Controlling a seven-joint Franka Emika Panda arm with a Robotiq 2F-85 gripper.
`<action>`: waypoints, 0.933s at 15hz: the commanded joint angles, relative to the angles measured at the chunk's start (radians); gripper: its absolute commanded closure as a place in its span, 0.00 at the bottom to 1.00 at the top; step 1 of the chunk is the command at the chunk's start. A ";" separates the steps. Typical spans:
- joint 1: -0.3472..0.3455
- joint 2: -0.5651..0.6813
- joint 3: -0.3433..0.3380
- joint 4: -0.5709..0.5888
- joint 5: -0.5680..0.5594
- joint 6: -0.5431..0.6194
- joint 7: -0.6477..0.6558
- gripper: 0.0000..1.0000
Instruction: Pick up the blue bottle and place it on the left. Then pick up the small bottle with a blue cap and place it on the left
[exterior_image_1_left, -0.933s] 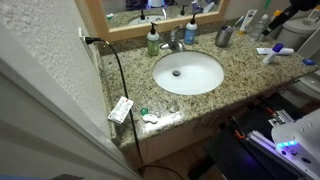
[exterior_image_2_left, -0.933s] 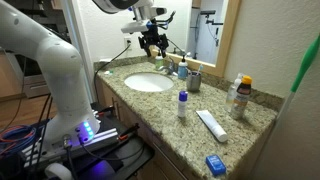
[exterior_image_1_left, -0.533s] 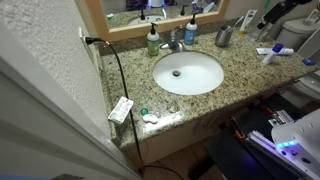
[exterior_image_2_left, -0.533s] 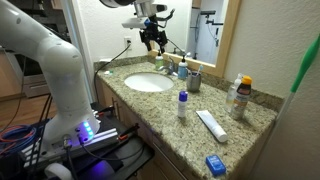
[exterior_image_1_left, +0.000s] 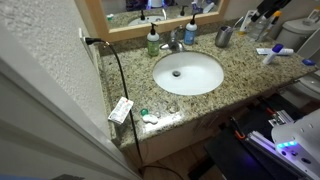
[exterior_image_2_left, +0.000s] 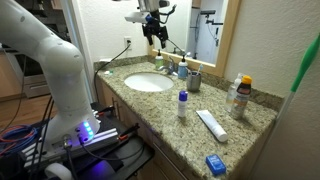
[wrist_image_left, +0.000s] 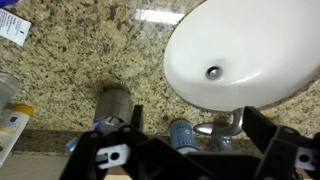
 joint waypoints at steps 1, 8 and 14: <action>0.027 0.220 0.094 0.113 0.068 0.057 0.148 0.00; 0.005 0.393 0.161 0.317 0.076 0.083 0.409 0.00; -0.014 0.649 0.187 0.438 -0.015 0.152 0.570 0.00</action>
